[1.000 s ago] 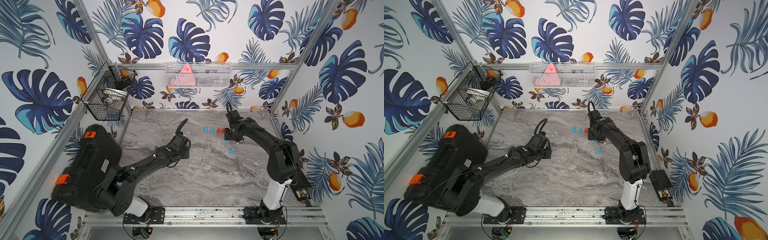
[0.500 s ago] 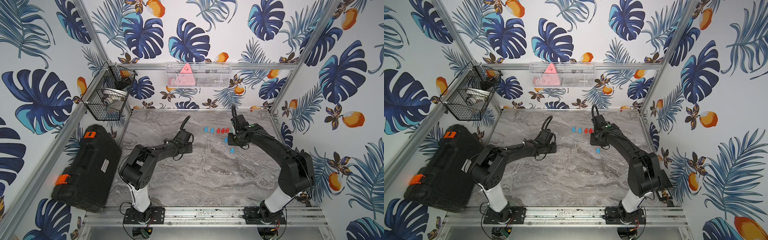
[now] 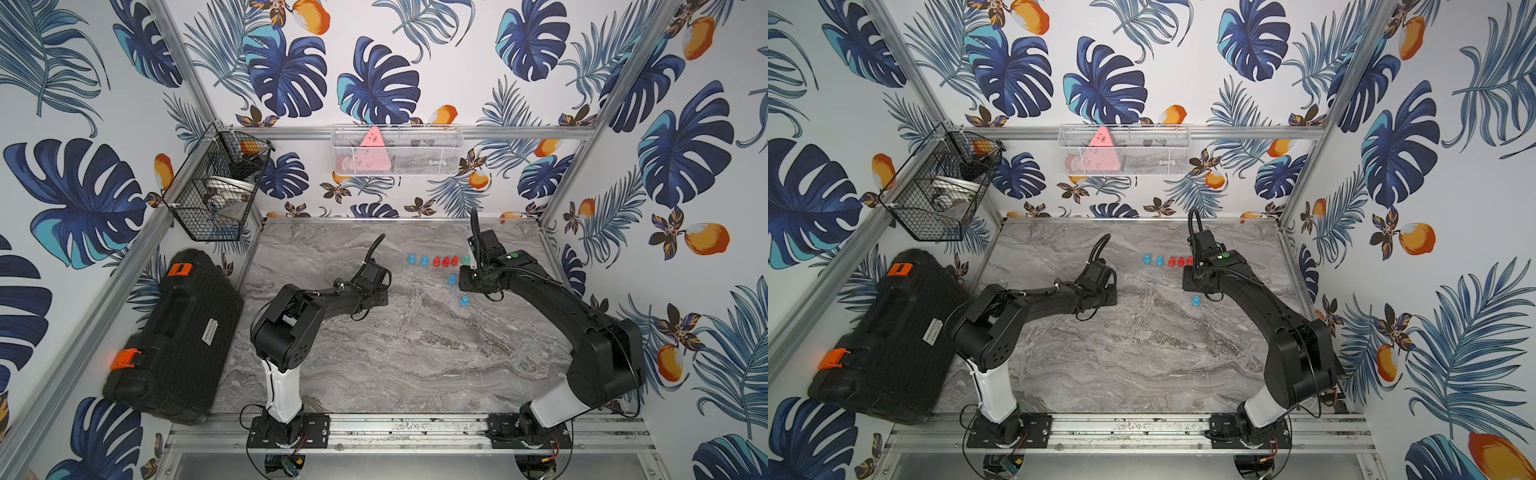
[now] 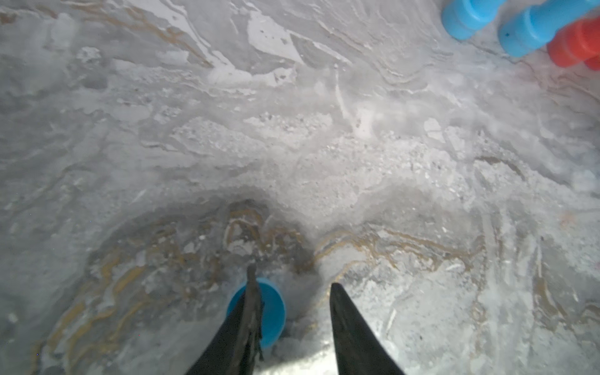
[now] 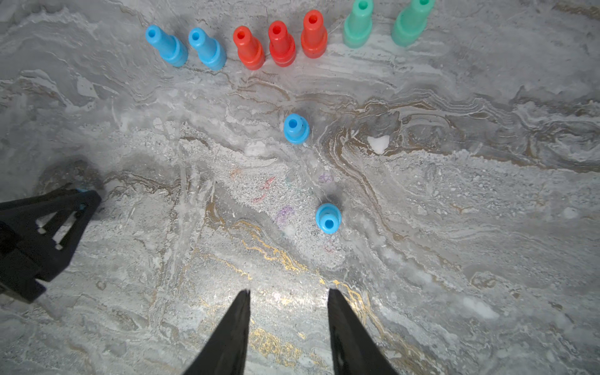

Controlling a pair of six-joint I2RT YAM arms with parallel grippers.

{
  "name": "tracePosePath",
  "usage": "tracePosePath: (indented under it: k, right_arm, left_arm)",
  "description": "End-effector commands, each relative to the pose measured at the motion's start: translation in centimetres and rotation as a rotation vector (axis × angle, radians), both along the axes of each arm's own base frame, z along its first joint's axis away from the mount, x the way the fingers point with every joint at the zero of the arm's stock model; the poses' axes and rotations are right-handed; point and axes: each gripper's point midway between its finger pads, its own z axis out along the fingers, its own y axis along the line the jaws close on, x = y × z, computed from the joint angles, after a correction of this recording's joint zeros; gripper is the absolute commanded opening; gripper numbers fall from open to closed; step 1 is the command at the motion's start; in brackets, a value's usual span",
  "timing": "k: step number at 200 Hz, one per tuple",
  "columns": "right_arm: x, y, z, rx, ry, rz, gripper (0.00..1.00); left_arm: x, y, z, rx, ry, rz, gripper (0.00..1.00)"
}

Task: Close the stamp cap
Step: Move the cover to the center of the board, then pick up the stamp from the center of the board.

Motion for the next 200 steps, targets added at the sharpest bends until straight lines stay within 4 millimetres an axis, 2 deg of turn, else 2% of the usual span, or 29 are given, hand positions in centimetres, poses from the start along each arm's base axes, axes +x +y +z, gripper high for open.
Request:
tracePosePath:
  k: [1,22,37,63,96,123,148,200]
  right_arm:
    - [-0.4,-0.3,0.1,-0.008,0.000,-0.010,0.43]
    - [-0.6,-1.0,-0.8,-0.037,0.010,-0.024,0.43]
    - [-0.7,-1.2,-1.9,-0.052,0.035,-0.028,0.43]
    - [-0.5,-2.1,-4.2,-0.103,0.079,-0.045,0.45]
    - [0.7,-2.6,-6.2,-0.129,0.119,-0.068,0.46]
    - [1.4,-2.7,-7.4,-0.134,0.139,-0.077,0.46]
    - [1.8,-2.6,-8.4,-0.133,0.156,-0.076,0.46]
    - [2.4,-2.5,-10.7,-0.137,0.199,-0.078,0.42]
  left_arm:
    - [-3.3,-1.7,-1.4,-0.006,0.090,-0.038,0.40]
    - [-5.7,-4.8,-1.4,-0.030,0.087,-0.092,0.40]
    - [-6.8,-6.2,-1.5,-0.034,0.087,-0.114,0.40]
    - [-7.5,-7.7,-0.7,-0.037,0.073,-0.141,0.40]
    - [-7.4,-9.4,2.5,-0.061,0.022,-0.177,0.40]
    - [-7.1,-10.1,5.4,-0.089,-0.019,-0.193,0.41]
    - [-7.1,-10.3,7.2,-0.105,-0.045,-0.211,0.41]
    - [-7.9,-8.9,10.3,-0.102,-0.091,-0.208,0.41]
